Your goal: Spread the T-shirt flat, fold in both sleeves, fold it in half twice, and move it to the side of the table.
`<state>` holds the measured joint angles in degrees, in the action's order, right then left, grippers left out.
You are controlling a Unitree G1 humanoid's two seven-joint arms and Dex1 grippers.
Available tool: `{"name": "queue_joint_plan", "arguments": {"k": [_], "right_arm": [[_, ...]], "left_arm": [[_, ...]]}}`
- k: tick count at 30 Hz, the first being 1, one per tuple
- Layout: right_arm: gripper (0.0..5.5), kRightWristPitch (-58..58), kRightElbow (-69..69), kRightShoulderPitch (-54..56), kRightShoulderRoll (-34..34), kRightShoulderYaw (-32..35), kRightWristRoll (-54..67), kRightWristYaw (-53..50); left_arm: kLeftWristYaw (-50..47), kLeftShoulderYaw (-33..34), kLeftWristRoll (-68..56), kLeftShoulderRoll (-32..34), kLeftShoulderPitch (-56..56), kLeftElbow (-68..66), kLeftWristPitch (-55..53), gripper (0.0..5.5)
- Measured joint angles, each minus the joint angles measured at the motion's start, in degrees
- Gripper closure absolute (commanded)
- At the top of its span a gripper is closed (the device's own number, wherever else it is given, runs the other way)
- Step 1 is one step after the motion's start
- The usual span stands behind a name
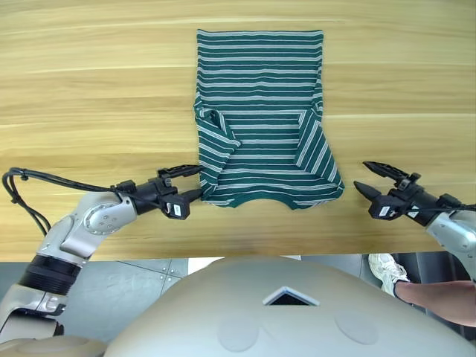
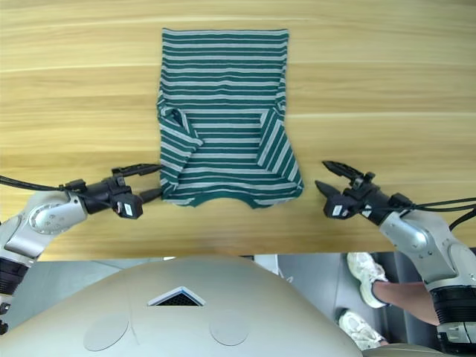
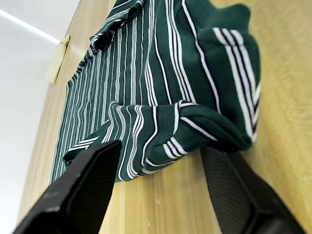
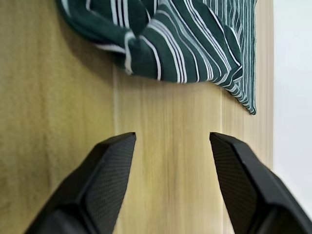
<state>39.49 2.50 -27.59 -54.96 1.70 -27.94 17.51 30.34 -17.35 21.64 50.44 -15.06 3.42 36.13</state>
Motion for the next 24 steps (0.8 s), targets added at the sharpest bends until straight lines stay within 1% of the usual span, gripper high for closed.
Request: {"name": "queue_joint_plan", "arguments": {"k": [5,7,11,12,14,19,24], "right_arm": [[2.68,0.9,-0.5,0.4,0.0,-1.1,0.0,0.1],[2.64,1.0,-0.8,0.9,0.0,-2.0,0.0,0.1],[2.64,1.3,-1.2,1.5,0.0,-2.9,0.0,0.4],[2.64,1.7,-1.3,1.6,0.0,-3.1,0.0,0.6],[2.64,1.9,-1.5,1.8,0.0,-3.5,0.0,0.8],[2.64,2.1,-2.1,1.4,0.0,-3.5,0.0,1.2],[2.64,2.5,-2.0,1.8,0.0,-3.9,0.0,1.2]], "left_arm": [[0.0,-1.8,0.1,0.5,-0.1,1.0,0.9,2.49],[0.0,-2.4,0.1,0.7,-0.1,1.1,1.8,2.77],[0.0,-3.6,0.4,1.5,-0.1,0.9,2.2,3.51],[0.0,-3.8,0.5,1.5,-0.1,0.7,2.3,3.81],[0.0,-4.3,0.5,1.8,-0.1,0.4,2.6,4.02],[0.0,-5.1,0.7,2.1,0.0,-0.4,3.2,4.93],[1.5,-5.9,0.7,2.5,1.4,-0.4,3.6,5.32]]}}
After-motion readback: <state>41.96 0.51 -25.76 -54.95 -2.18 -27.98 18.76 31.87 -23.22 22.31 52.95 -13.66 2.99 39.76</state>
